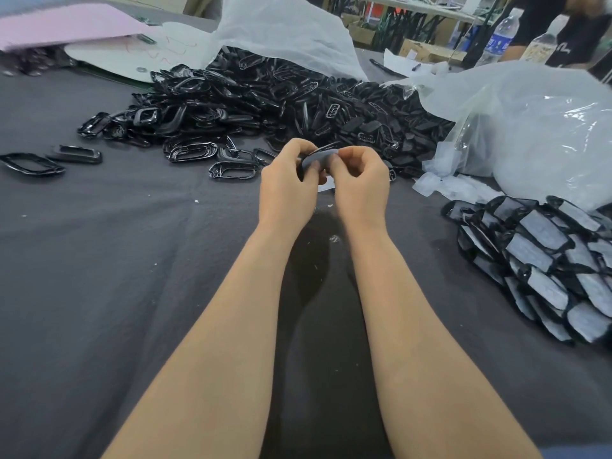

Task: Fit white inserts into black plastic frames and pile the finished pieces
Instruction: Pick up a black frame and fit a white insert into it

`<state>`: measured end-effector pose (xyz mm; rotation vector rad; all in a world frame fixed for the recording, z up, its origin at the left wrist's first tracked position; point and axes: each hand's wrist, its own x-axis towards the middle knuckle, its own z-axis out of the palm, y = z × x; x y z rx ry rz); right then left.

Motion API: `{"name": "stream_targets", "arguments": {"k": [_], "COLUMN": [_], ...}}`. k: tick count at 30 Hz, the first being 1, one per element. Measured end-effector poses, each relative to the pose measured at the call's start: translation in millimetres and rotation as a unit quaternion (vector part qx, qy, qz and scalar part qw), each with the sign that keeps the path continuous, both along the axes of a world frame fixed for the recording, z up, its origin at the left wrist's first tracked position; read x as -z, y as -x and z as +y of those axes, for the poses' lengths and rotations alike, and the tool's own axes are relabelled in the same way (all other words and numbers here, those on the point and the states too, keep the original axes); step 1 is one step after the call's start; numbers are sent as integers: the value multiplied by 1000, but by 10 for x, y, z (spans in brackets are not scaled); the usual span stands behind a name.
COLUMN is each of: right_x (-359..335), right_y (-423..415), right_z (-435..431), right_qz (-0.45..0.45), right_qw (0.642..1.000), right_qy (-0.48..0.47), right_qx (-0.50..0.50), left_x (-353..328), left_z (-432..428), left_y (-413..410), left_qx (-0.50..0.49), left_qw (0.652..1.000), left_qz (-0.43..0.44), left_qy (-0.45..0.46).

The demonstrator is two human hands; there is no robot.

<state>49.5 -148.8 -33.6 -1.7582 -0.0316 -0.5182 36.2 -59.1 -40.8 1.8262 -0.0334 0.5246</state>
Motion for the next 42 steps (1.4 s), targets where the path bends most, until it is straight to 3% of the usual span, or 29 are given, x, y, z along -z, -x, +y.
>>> {"name": "stream_targets", "arguments": {"k": [9,16,22,32,36,42], "right_x": [21,39,42,60,76,70], "right_y": [-69,-81,-126,-136,-128,-122], "right_z": [-49,-49,-117,-144,-131,-138], "right_qz": [68,77,115,127,112,121], "right_qw": [998,993,974,975,985,980], "right_qy": [-9,-85,-173,-138,-80,-112], "right_qx": [14,-1,-88,-119,-102,-114], "left_x": [-5,-21,-50,-73,-62,-59], "left_z": [7,0,35,41,23,28], "left_y": [16,8,7,28,32,31], "left_qx": [21,28,61,86,83,74], "left_qw": [999,999,992,978,978,977], "left_qz": [7,29,82,114,119,118], "left_qy": [-43,-21,77,152,153,164]}}
